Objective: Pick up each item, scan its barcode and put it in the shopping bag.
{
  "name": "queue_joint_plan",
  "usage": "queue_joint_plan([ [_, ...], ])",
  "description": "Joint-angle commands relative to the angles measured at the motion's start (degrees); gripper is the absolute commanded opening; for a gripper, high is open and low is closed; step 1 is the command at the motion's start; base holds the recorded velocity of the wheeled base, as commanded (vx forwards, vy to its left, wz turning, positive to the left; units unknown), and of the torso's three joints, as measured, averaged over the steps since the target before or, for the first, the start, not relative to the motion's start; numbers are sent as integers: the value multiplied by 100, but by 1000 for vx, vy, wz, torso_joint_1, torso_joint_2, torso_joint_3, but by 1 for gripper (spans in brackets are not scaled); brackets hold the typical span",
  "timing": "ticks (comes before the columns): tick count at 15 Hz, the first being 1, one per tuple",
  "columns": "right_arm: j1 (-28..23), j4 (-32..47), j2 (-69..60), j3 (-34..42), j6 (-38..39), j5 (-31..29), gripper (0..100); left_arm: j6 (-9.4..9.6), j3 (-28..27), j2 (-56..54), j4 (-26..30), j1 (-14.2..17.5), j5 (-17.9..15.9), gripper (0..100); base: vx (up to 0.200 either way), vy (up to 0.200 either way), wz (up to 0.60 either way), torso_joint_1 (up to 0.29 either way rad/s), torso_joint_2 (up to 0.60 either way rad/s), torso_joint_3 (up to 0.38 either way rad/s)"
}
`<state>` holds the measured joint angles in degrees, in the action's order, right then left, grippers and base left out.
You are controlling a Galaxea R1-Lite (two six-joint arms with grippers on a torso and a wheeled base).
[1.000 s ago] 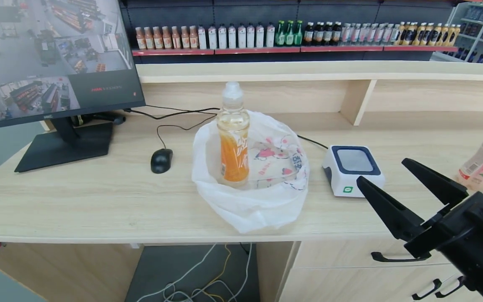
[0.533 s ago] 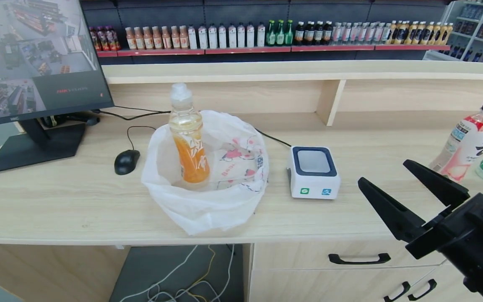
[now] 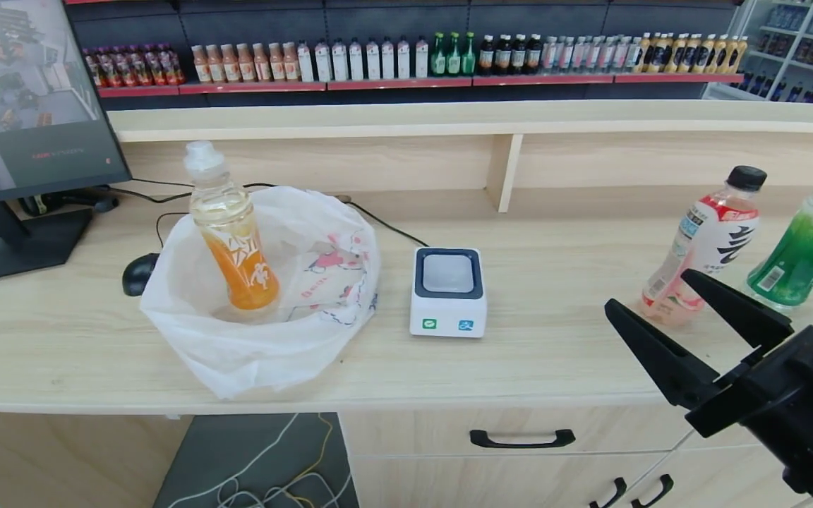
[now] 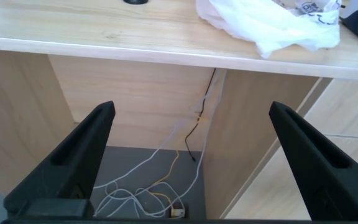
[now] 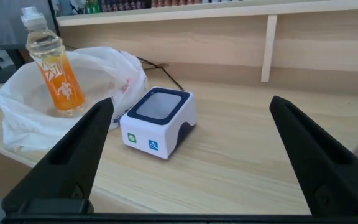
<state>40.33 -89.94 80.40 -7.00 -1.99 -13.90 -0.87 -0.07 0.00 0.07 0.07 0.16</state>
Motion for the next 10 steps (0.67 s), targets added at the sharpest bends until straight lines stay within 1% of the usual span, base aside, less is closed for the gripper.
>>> queue_joint_plan([
  [1,2,-6,2,-3,-3,1,100,-1,-1,0,1,1,2,100,0,-200,0,2,2,7],
  [8,2,-6,-6,49,5,1,100,-1,-1,0,1,1,2,100,0,-200,0,1,5,4],
  [10,2,-6,-15,102,5,1,100,-1,7,0,1,1,2,100,0,0,0,0,0,0],
])
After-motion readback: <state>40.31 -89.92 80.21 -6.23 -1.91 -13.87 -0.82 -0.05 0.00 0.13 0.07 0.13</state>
